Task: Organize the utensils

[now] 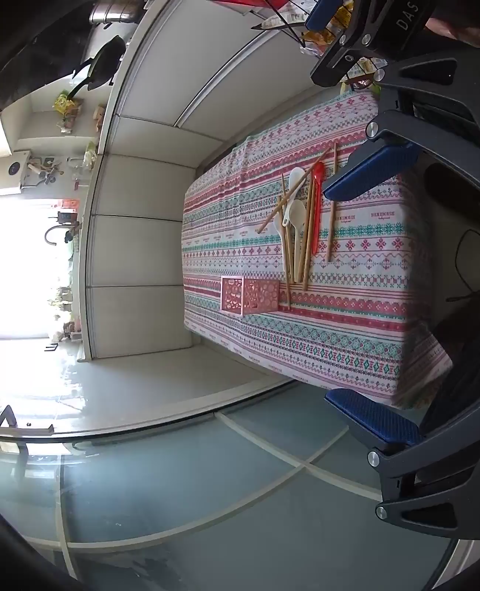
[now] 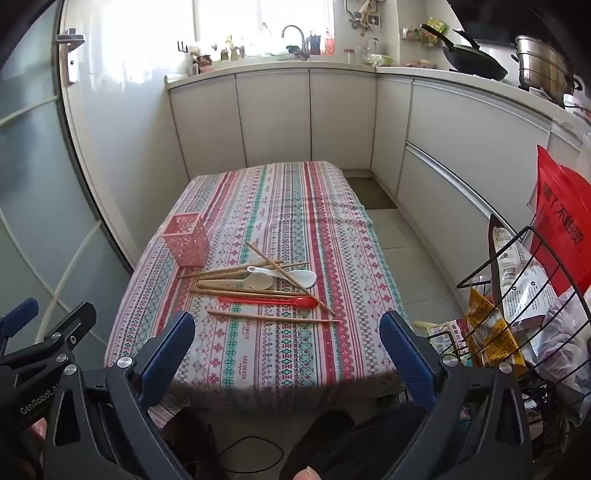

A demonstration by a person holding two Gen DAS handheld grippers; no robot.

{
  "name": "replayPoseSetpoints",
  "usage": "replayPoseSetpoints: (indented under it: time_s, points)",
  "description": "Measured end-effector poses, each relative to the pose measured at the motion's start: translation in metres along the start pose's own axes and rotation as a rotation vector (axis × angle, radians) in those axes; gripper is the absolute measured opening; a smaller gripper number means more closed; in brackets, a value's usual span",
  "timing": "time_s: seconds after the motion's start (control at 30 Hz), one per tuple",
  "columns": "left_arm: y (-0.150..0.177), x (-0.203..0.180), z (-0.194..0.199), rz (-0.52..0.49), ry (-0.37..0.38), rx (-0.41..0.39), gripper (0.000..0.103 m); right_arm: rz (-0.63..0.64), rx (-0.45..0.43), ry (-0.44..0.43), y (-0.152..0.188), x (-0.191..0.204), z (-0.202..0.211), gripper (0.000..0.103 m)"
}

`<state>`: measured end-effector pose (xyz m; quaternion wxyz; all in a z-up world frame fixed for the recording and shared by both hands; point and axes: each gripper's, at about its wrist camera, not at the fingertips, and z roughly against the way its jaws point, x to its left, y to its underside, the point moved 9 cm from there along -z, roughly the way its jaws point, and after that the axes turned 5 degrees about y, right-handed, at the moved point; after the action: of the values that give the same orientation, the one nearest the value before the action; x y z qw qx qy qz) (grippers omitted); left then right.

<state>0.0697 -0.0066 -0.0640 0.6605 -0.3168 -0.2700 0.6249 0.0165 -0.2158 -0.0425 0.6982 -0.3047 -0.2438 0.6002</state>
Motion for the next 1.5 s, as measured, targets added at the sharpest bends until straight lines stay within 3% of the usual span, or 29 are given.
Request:
replayPoseSetpoints:
  time_s: [1.5]
  points:
    - [-0.007, 0.001, -0.001, -0.014, -0.013, -0.013, 0.102, 0.011, -0.015, 0.008, -0.005, -0.003, -0.006, 0.101]
